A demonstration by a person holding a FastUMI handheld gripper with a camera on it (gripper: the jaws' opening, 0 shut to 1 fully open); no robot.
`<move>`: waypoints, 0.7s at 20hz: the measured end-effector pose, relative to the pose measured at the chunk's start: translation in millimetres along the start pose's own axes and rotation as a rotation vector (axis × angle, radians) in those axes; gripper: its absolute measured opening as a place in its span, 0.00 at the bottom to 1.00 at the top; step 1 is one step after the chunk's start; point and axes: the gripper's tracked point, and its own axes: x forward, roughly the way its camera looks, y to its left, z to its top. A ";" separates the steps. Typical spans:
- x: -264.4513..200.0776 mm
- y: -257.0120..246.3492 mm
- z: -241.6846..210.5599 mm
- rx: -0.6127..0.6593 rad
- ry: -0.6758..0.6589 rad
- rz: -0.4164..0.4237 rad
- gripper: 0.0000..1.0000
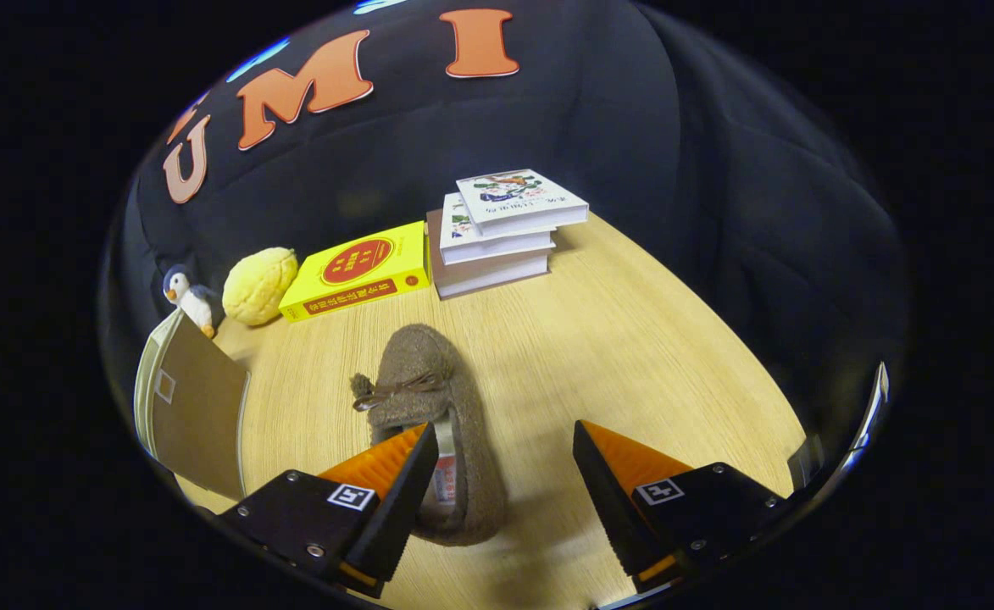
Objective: Open the storage box then place both shoes into the box .Put the left shoe in first, then the right shoe, with the right side of both shoes facing outward in a uniform manner.
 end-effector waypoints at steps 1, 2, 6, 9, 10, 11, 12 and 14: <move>2.4 2.3 -4.0 -0.009 0.009 0.006 0.95; 6.6 4.9 -7.4 -0.019 0.017 0.010 0.92; 18.0 11.2 -14.7 -0.041 0.041 0.019 0.69; 28.3 19.6 -19.8 -0.047 0.071 0.043 0.39; 29.4 20.5 -19.6 -0.046 0.075 0.043 0.29; 31.1 17.0 -15.7 -0.048 0.065 0.025 0.20; 30.0 18.8 -16.6 -0.053 0.075 0.028 0.05; 25.0 21.7 -9.0 -0.020 0.055 0.029 0.01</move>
